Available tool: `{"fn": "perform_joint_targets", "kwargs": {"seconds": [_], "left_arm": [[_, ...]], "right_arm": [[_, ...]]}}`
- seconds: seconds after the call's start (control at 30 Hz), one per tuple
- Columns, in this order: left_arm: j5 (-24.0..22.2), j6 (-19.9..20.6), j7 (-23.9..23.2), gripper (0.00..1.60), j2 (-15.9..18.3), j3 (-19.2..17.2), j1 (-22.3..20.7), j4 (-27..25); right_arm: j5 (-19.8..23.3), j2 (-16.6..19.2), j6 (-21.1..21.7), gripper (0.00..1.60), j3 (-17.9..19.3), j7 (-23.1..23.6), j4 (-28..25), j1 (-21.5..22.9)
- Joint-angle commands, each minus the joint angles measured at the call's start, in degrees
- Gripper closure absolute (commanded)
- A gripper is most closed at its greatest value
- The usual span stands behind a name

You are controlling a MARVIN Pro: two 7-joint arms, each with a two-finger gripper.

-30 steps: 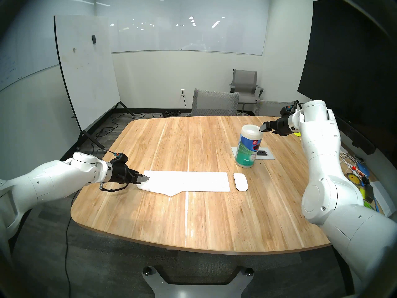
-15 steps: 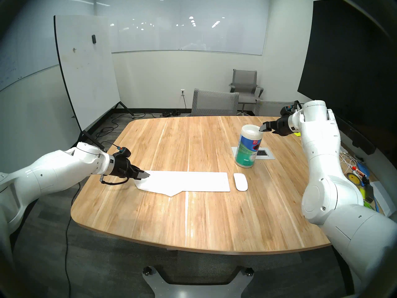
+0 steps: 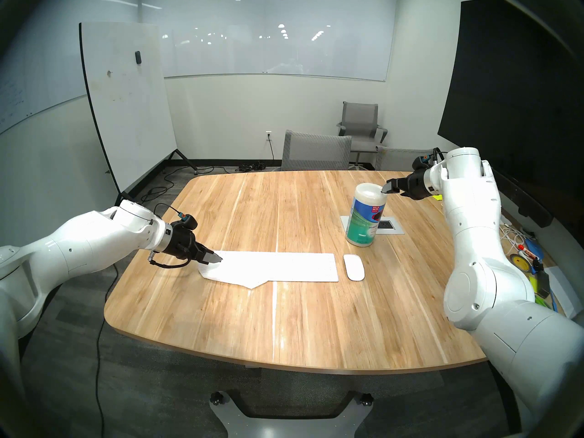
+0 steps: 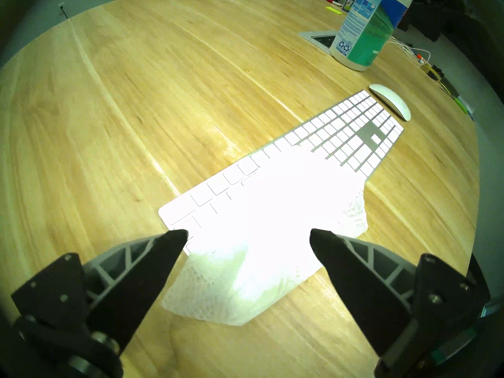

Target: Wipe the keyboards and mice with a disinfecting wipe, then set the wipe down

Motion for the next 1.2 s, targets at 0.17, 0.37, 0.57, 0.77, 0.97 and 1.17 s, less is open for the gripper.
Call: {"fn": "perform_joint_targets", "kwargs": {"seconds": [0.17,0.37,0.57,0.77,0.97,1.17], "left_arm": [[3.53,0.85,-3.99,0.00,-5.87,1.07,-3.15,4.89],[5.67,1.20,-5.06,0.00,-7.86,2.05,-3.62,6.50],[7.89,1.57,-6.28,0.00,-9.39,3.20,-4.20,8.18],[10.31,2.44,-6.76,0.00,-10.26,4.55,-4.82,8.68],[11.62,3.09,-6.93,0.00,-11.09,5.23,-5.02,9.20],[12.27,3.27,-7.16,1.03,-11.64,5.35,-4.94,9.95]], "right_arm": [[0.26,0.01,-0.12,0.00,0.11,0.45,-1.03,1.37],[0.26,0.02,-0.12,0.00,0.11,0.45,-1.02,1.37],[0.26,0.02,-0.12,0.00,0.10,0.46,-1.05,1.37],[0.26,0.02,-0.12,0.00,0.09,0.48,-1.07,1.36],[0.26,0.02,-0.12,0.00,0.09,0.48,-1.08,1.36],[0.26,0.03,-0.12,0.00,0.08,0.50,-1.10,1.35]]}}
